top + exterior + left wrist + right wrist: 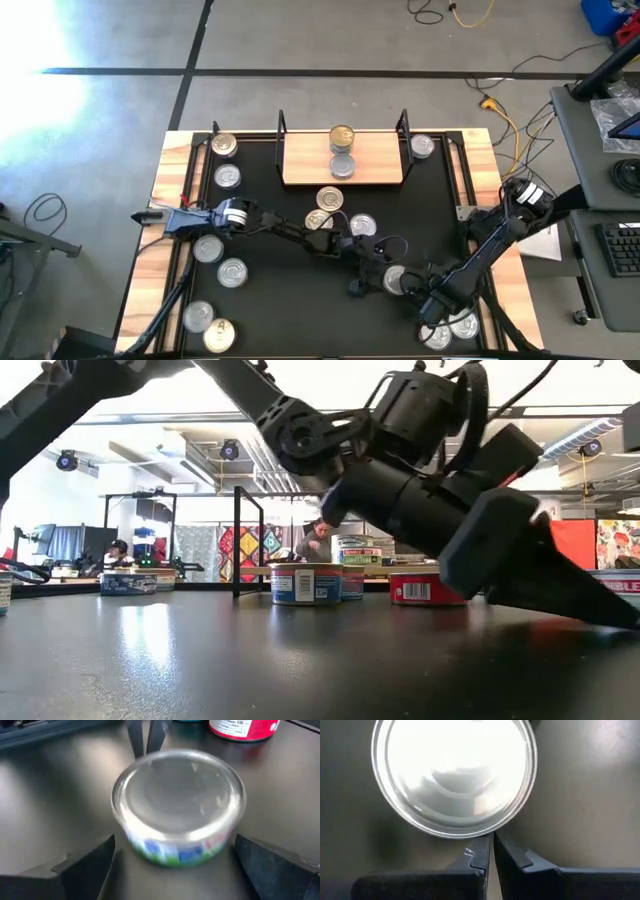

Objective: Stack canned seafood by type on shelf
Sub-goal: Stack the green tuna can on the shelf aligned with the other green tuna can

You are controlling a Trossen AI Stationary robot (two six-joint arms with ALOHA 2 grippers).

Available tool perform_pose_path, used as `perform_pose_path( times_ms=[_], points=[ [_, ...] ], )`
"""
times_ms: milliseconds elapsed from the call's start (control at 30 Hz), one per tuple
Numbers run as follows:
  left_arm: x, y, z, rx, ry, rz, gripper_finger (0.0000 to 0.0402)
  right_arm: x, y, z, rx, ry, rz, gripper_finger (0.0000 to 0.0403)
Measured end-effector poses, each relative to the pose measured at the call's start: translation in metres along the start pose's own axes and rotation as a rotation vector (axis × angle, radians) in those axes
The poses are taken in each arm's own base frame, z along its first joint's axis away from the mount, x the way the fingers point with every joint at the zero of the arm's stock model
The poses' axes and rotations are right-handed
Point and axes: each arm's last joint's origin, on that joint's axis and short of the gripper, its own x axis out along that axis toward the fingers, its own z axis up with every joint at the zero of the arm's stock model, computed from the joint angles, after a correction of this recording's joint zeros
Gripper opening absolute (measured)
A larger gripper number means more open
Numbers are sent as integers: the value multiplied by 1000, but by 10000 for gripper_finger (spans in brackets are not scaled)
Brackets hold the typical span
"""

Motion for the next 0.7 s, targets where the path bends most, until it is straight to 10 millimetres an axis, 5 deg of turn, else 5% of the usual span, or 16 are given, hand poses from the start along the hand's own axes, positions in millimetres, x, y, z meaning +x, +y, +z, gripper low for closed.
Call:
perform_pose_path(
  times_ms=[367,700],
  points=[
    [30,6,8,-63,10,-106,399,4,-9,10,-7,-5,-45,18],
    [35,1,5,-112,-145,-98,393,5,-7,16,19,-101,-47,17]
  ],
)
